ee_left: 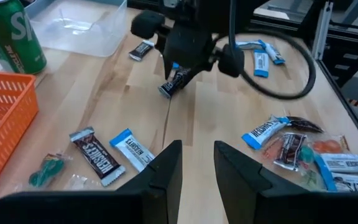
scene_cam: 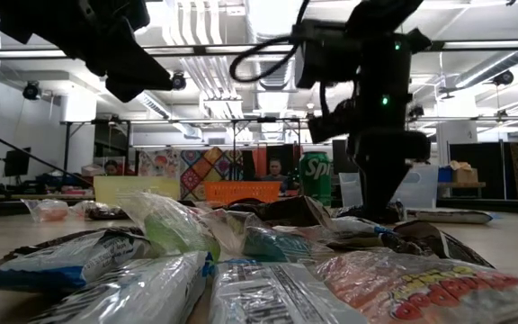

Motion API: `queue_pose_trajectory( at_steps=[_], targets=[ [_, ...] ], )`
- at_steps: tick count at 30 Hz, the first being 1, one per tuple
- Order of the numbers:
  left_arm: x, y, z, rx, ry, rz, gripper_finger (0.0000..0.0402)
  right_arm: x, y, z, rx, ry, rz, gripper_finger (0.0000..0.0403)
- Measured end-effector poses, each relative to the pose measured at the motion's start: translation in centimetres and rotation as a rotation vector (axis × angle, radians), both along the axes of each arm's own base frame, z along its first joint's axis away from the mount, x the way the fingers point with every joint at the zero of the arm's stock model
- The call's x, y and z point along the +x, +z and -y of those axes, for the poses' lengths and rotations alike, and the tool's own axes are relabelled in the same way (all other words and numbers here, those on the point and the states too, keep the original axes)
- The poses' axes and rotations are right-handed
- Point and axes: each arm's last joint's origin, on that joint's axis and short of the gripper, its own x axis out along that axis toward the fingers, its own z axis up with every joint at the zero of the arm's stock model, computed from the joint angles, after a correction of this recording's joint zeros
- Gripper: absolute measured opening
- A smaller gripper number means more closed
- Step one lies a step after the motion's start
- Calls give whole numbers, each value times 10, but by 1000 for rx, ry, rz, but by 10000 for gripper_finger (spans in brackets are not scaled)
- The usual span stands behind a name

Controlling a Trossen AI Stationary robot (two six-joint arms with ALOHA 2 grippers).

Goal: Organize candy in baskets
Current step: Put the brown chocolate into the transparent bin

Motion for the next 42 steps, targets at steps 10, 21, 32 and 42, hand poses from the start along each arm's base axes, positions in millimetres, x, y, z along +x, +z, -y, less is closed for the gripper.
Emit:
queue_pose_trajectory(
  at_steps=[10, 21, 32, 42],
  targets=[
    [7, -10, 1, -24, 16, -49, 76, 4, -6, -1, 6, 37, 9, 54],
    [12, -14, 1, -42, 28, -56, 76, 2, 16, 1, -15, 83, 89, 19],
    [22, -20, 2, -44, 29, -45, 76, -22, 92, 11, -146, 134, 327, 18],
    [36, -32, 4, -53, 33, -38, 76, -76, 129, 77, -382, 1, 387, 18]
  ],
)
